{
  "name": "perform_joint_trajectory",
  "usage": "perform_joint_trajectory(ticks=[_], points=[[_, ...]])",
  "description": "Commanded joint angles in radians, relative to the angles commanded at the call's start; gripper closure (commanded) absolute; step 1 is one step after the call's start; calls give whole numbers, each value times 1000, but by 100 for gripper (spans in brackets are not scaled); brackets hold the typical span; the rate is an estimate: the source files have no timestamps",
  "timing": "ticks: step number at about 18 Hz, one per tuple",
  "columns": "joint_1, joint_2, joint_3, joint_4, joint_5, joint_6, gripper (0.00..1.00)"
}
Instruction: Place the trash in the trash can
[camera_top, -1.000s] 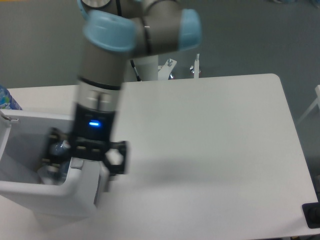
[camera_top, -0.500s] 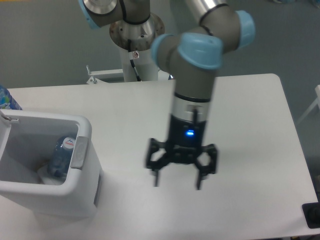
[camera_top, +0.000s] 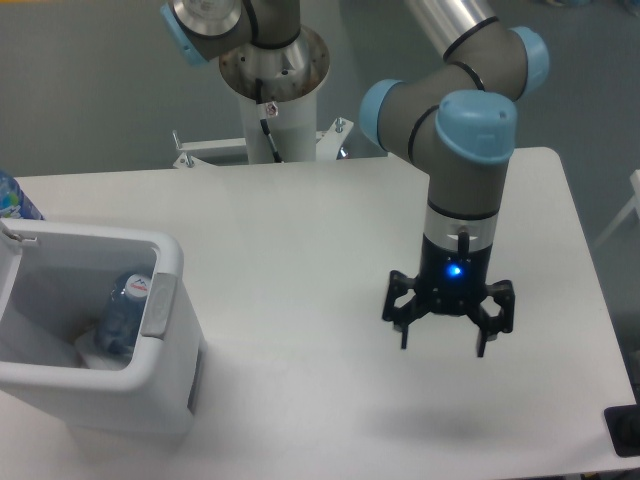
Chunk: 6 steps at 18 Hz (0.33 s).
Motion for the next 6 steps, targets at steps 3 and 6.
perform_joint_trajectory(ticks=[3, 6], points=[[-12, 6, 0, -51, 64, 126, 0], [-21, 5, -3, -51, 81, 134, 0]])
